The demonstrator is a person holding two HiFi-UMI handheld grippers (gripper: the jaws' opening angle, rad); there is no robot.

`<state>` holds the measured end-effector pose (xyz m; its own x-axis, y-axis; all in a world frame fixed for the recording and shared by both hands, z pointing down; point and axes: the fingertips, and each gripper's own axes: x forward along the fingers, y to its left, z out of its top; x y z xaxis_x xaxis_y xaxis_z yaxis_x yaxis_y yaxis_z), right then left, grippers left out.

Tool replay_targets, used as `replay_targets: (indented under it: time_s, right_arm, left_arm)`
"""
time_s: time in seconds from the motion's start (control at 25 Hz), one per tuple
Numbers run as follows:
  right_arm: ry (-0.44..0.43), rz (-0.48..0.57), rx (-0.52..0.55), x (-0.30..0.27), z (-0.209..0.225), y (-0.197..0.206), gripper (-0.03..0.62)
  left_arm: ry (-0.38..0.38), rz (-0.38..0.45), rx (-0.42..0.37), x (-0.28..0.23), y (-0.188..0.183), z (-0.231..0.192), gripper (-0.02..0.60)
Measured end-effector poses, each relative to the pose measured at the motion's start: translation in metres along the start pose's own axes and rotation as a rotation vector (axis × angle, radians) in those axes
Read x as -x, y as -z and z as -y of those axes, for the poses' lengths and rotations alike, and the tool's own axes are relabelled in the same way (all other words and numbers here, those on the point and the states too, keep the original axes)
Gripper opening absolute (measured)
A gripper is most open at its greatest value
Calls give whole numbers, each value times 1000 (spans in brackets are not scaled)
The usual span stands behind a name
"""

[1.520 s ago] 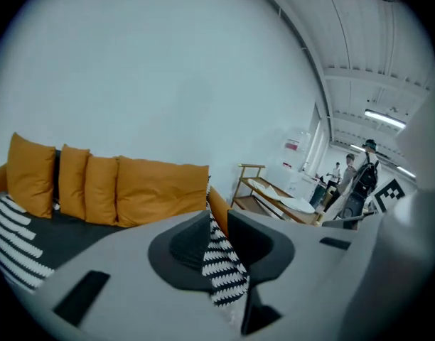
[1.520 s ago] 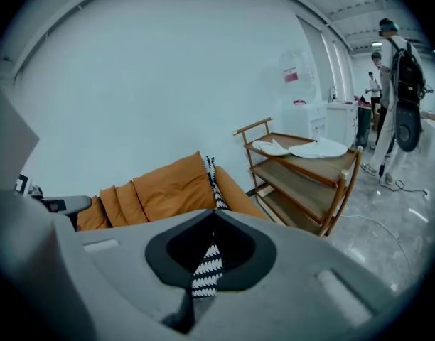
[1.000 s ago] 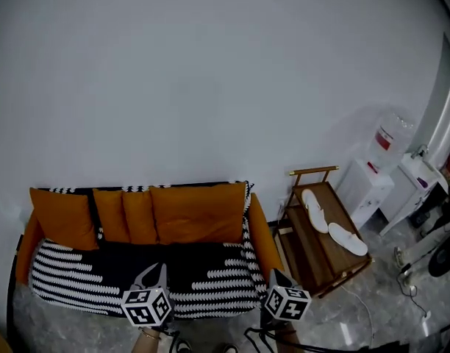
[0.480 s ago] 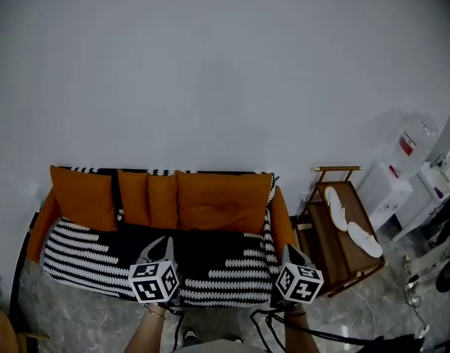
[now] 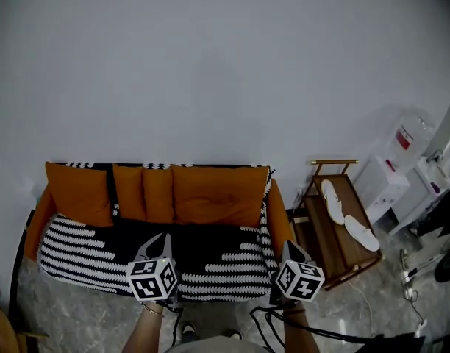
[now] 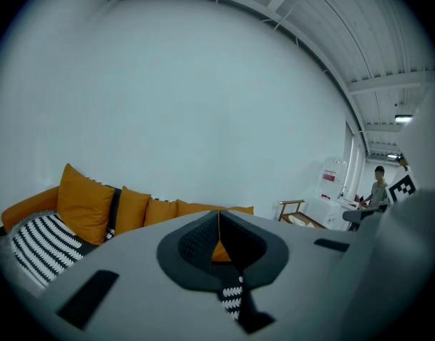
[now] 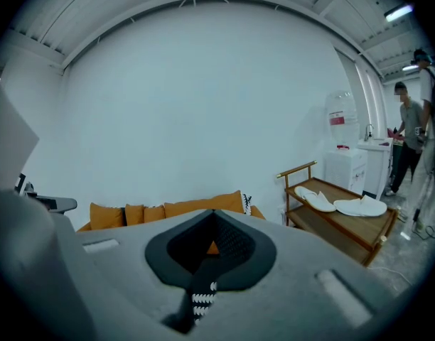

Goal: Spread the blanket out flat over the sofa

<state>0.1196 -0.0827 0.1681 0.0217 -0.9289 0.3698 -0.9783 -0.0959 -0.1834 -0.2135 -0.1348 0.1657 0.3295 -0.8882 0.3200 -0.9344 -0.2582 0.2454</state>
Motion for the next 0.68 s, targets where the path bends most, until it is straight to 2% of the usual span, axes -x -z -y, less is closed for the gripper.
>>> replay_targets:
  time_s: [0.24, 0.68]
  right_arm:
    - [5, -4, 11, 7, 2, 3, 5]
    - [-36, -13, 26, 14, -4, 10, 5]
  left_arm:
    - [1, -2, -8, 6, 4, 4, 8]
    - [-16, -14, -3, 16, 14, 5, 8]
